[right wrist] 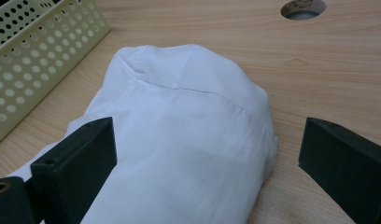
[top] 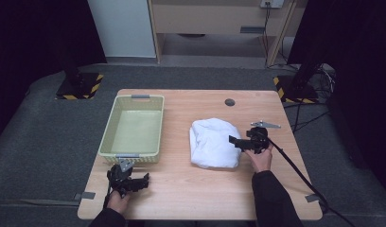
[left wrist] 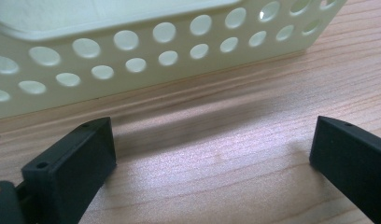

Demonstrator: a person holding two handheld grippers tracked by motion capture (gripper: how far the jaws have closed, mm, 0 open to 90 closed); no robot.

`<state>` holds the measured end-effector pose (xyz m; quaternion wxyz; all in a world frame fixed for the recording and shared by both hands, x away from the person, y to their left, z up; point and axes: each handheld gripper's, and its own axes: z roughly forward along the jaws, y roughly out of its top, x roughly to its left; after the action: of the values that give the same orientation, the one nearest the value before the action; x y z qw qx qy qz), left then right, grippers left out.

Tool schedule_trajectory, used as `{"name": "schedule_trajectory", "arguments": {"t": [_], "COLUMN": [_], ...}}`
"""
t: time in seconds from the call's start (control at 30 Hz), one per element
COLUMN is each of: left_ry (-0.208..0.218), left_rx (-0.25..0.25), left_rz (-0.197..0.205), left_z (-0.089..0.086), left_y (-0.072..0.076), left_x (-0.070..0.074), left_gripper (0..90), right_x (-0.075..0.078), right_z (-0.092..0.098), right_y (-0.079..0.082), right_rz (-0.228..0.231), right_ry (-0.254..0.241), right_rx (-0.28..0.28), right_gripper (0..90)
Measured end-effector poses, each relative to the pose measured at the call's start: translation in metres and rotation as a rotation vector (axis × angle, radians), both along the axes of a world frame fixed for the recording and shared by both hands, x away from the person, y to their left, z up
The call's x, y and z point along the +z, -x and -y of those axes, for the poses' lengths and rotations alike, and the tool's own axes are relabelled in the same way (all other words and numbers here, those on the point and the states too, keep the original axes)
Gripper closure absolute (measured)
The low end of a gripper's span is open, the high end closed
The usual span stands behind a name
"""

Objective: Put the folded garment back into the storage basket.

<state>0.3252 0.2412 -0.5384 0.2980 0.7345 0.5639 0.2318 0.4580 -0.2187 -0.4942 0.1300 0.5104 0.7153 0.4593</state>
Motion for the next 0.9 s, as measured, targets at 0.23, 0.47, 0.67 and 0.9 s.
{"name": "schedule_trajectory", "arguments": {"t": [0.23,0.47,0.67,0.9], "left_ry": [0.000,0.000,0.000,0.000], "left_rx": [0.000,0.000,0.000,0.000], "left_rz": [0.000,0.000,0.000,0.000], "left_z": [0.000,0.000,0.000,0.000], "left_y": [0.000,0.000,0.000,0.000], "left_x": [0.000,0.000,0.000,0.000], "left_gripper": [0.0,0.0,0.0,0.0], "right_x": [-0.005,-0.013,-0.015,-0.022], "right_z": [-0.005,-0.016,-0.017,-0.019], "right_y": [-0.004,-0.010,-0.012,-0.015], "right_rz": [-0.009,-0.043,-0.044,-0.051], "right_ry": [0.011,0.035,0.037,0.042], "right_rx": [0.006,0.022,0.005,-0.001], "right_gripper": [4.3,4.5,4.7,4.9]}}
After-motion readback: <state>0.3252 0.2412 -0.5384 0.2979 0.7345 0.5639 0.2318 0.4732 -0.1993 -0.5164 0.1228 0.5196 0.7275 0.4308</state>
